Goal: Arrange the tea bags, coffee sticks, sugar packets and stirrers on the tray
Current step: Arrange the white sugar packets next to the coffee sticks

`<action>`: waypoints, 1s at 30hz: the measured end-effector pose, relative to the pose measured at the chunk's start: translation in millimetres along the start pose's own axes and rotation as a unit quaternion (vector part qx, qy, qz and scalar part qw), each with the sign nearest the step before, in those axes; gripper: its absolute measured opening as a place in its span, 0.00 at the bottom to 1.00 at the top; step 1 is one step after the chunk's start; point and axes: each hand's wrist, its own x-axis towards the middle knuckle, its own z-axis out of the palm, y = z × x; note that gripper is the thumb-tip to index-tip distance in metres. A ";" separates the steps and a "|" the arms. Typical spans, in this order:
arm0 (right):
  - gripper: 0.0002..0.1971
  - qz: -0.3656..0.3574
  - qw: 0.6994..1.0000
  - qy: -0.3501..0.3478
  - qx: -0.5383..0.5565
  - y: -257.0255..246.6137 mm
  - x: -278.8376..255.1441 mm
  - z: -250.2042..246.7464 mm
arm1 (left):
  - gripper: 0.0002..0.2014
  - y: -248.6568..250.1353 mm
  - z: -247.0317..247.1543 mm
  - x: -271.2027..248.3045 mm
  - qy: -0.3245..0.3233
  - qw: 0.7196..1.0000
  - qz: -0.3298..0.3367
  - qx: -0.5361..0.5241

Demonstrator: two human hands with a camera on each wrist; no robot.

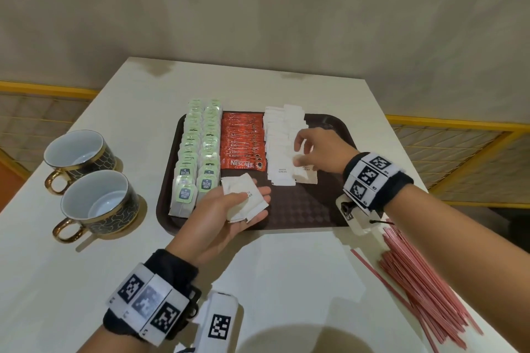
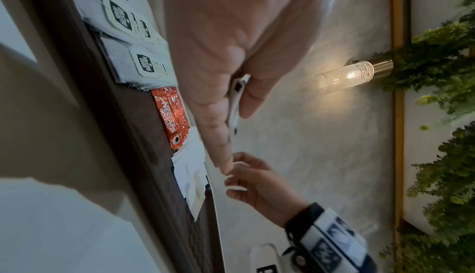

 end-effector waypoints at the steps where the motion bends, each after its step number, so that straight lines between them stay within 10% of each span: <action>1: 0.11 -0.020 0.999 0.015 0.039 -8.8 -7.7 -2.3 | 0.15 1.1 1.4 -0.7 -0.013 1.000 0.000 0.011; 10: 0.13 -0.137 0.980 -0.092 0.109 -50.0 -59.8 15.9 | 0.11 -0.3 13.9 -12.1 -0.049 0.999 -0.016 0.002; 18: 0.09 -0.030 0.986 -0.007 0.166 -18.0 -51.6 -5.2 | 0.16 6.0 -2.4 -10.1 -0.037 0.997 -0.026 -0.066; 30: 0.11 0.024 0.997 -0.044 -0.060 -11.4 9.5 33.1 | 0.11 0.8 -14.8 -19.8 0.024 0.999 0.031 0.005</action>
